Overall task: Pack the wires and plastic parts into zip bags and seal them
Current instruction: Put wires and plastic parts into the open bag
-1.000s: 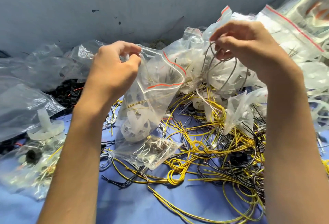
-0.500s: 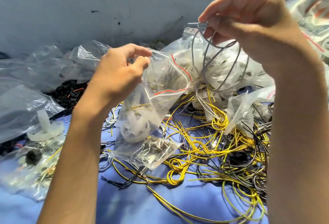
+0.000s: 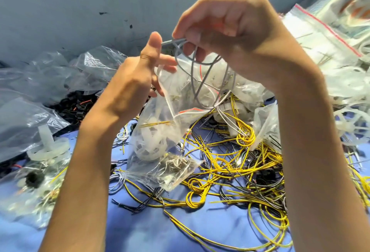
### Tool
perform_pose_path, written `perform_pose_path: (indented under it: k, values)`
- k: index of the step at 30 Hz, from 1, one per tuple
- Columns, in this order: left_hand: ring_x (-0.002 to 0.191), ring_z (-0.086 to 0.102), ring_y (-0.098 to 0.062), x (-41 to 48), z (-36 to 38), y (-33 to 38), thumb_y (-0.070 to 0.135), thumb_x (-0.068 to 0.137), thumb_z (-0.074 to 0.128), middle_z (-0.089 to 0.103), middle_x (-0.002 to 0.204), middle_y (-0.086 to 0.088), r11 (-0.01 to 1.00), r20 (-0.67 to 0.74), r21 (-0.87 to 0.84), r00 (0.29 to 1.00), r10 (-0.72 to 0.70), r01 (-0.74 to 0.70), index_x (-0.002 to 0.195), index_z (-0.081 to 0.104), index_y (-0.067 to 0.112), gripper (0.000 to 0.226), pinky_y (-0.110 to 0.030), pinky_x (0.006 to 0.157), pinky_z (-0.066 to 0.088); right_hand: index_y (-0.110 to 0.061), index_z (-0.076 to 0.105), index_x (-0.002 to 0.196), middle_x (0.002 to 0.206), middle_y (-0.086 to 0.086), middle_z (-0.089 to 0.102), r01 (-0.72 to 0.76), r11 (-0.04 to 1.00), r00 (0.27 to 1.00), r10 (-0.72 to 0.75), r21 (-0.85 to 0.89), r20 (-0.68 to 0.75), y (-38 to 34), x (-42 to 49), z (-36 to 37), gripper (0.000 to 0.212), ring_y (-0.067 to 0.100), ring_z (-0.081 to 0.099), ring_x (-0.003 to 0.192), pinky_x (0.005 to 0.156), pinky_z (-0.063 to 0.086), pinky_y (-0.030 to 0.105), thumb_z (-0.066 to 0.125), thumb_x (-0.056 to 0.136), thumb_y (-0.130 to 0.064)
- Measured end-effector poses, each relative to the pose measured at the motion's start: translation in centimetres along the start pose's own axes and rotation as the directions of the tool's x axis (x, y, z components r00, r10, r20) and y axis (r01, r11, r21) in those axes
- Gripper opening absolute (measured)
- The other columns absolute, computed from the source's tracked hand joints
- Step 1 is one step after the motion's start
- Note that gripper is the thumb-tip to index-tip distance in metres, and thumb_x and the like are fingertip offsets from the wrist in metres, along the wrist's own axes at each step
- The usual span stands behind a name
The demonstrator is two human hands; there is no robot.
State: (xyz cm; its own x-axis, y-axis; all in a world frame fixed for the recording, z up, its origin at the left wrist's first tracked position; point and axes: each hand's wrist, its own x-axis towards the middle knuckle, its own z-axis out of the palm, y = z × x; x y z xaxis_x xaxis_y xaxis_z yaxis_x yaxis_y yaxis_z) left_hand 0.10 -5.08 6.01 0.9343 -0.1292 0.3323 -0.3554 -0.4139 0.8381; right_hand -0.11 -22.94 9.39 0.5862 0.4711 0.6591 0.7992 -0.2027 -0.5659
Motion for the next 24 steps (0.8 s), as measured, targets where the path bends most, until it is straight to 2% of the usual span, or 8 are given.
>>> perform_pose_path:
  k: [5, 8, 11, 14, 17, 20, 21, 24]
  values:
    - [0.064, 0.052, -0.009, -0.1, -0.1, -0.1, 0.063, 0.076, -0.003, 0.071, 0.102, 0.002, 0.996, 0.092, -0.089, 0.996, 0.001, 0.008, 0.095, 0.071, 0.026, 0.085, -0.029, 0.063, 0.040, -0.008, 0.063, 0.097, 0.080, 0.019, 0.064, 0.068, 0.997, 0.997, -0.070, 0.043, 0.030, -0.2, 0.2, 0.7, 0.015, 0.034, 0.061, 0.072, 0.065, 0.052, 0.034, 0.053, 0.092, 0.001]
    - [0.069, 0.050, -0.010, -0.4, -0.1, 0.0, 0.061, 0.072, -0.014, 0.071, 0.097, 0.006, 0.990, 0.126, -0.136, 0.991, 0.038, -0.021, 0.093, 0.073, 0.026, 0.095, -0.032, 0.068, 0.040, -0.006, 0.065, 0.095, 0.081, 0.019, 0.066, -0.005, 1.000, 0.998, 0.005, -0.004, 0.069, 0.3, 0.4, 1.1, 0.014, 0.036, 0.061, 0.072, 0.068, 0.053, 0.043, 0.053, 0.091, 0.000]
    - [0.076, 0.048, -0.018, -0.4, -0.2, 0.1, 0.062, 0.071, -0.016, 0.070, 0.098, 0.005, 0.989, 0.189, -0.151, 0.981, 0.039, -0.010, 0.100, 0.071, 0.024, 0.099, -0.031, 0.068, 0.039, -0.005, 0.066, 0.095, 0.079, 0.012, 0.068, -0.083, 0.990, 0.989, 0.096, -0.113, 0.115, 1.1, 0.4, 1.0, 0.013, 0.024, 0.065, 0.069, 0.072, 0.055, 0.041, 0.055, 0.090, -0.001]
    - [0.072, 0.051, -0.011, -0.4, -0.4, 0.0, 0.072, 0.076, -0.003, 0.068, 0.095, 0.010, 0.995, 0.209, -0.095, 0.977, 0.041, -0.021, 0.100, 0.069, 0.027, 0.088, -0.031, 0.068, 0.039, -0.003, 0.062, 0.100, 0.079, 0.012, 0.068, -0.118, 0.991, 0.987, 0.125, -0.069, 0.100, 1.4, 0.3, 0.9, 0.012, 0.027, 0.064, 0.070, 0.073, 0.054, 0.039, 0.056, 0.091, -0.002]
    - [0.079, 0.059, -0.004, -0.6, -0.4, 0.2, 0.091, 0.064, 0.033, 0.070, 0.098, 0.011, 0.994, 0.214, 0.019, 0.972, 0.101, -0.108, 0.095, 0.068, 0.034, 0.074, -0.019, 0.064, 0.045, -0.002, 0.059, 0.103, 0.079, 0.015, 0.063, -0.098, 0.994, 0.991, 0.092, 0.057, 0.092, 1.3, 0.3, 1.2, 0.012, 0.034, 0.059, 0.068, 0.071, 0.052, 0.045, 0.054, 0.092, 0.001]
    - [0.076, 0.059, 0.002, -0.7, -0.2, 0.2, 0.067, 0.074, 0.053, 0.071, 0.096, 0.008, 0.989, 0.215, 0.065, 0.969, 0.119, -0.136, 0.088, 0.069, 0.032, 0.041, -0.012, 0.062, 0.043, -0.001, 0.060, 0.102, 0.079, 0.012, 0.062, -0.078, 0.986, 0.996, 0.069, 0.147, 0.064, 1.3, 0.4, 1.6, 0.013, 0.034, 0.058, 0.067, 0.064, 0.049, 0.042, 0.054, 0.092, 0.005]
    - [0.075, 0.056, -0.001, -0.7, -0.1, 0.2, 0.057, 0.078, 0.055, 0.071, 0.095, 0.006, 0.986, 0.220, 0.068, 0.967, 0.131, -0.149, 0.087, 0.069, 0.033, 0.029, -0.013, 0.061, 0.043, -0.001, 0.060, 0.103, 0.078, 0.010, 0.062, -0.075, 0.984, 0.996, 0.068, 0.164, 0.052, 1.4, 0.4, 1.7, 0.013, 0.024, 0.061, 0.067, 0.065, 0.050, 0.037, 0.054, 0.092, 0.005]
    - [0.074, 0.052, -0.008, -0.7, 0.0, 0.1, 0.048, 0.079, 0.054, 0.069, 0.092, -0.005, 0.985, 0.216, 0.082, 0.968, 0.130, -0.151, 0.086, 0.069, 0.031, 0.024, -0.021, 0.063, 0.043, -0.002, 0.059, 0.104, 0.078, 0.010, 0.061, -0.075, 0.968, 0.997, 0.076, 0.240, 0.007, 1.4, 0.6, 1.9, 0.015, 0.009, 0.061, 0.067, 0.067, 0.051, 0.024, 0.054, 0.092, 0.006]
